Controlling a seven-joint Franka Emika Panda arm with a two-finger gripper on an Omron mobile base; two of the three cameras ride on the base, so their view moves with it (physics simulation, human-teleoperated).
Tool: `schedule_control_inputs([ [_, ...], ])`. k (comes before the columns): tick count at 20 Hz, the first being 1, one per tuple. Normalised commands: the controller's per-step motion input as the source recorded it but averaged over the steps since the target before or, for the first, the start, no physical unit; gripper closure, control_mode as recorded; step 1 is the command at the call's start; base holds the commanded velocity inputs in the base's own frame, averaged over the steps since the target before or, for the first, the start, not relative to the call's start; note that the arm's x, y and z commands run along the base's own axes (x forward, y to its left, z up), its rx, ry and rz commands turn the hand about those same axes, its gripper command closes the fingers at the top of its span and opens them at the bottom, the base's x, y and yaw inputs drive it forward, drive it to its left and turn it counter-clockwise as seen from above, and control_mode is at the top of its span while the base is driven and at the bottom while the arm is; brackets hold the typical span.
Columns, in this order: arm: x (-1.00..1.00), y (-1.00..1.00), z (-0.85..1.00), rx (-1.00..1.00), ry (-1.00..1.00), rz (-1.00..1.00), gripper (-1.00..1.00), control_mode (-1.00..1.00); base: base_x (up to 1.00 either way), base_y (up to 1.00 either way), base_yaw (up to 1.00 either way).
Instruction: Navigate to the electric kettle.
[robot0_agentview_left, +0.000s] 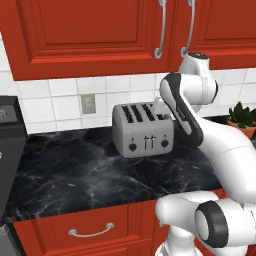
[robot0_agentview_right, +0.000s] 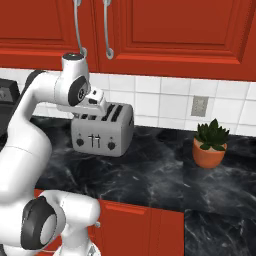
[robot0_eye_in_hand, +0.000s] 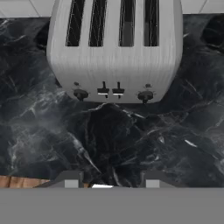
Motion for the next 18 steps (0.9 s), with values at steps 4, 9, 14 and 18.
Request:
schedule_control_inputs([
  [4, -0.34, 0.0, -0.01, -0.01, -0.04, 0.0, -1.0, -1.0, 0.0, 0.0, 0.0],
  [9, -0.86, 0.0, 0.0, -0.01, -0.23, 0.0, -1.0, -1.0, 0.0, 0.0, 0.0],
  [14, -0.76, 0.01, 0.0, 0.0, -0.19, 0.0, -1.0, -1.0, 0.0, 0.0, 0.0],
  [18, -0.13, 0.03, 0.0, 0.0, -0.02, 0.0, -1.0, 1.0, -0.29, 0.11, 0.0],
])
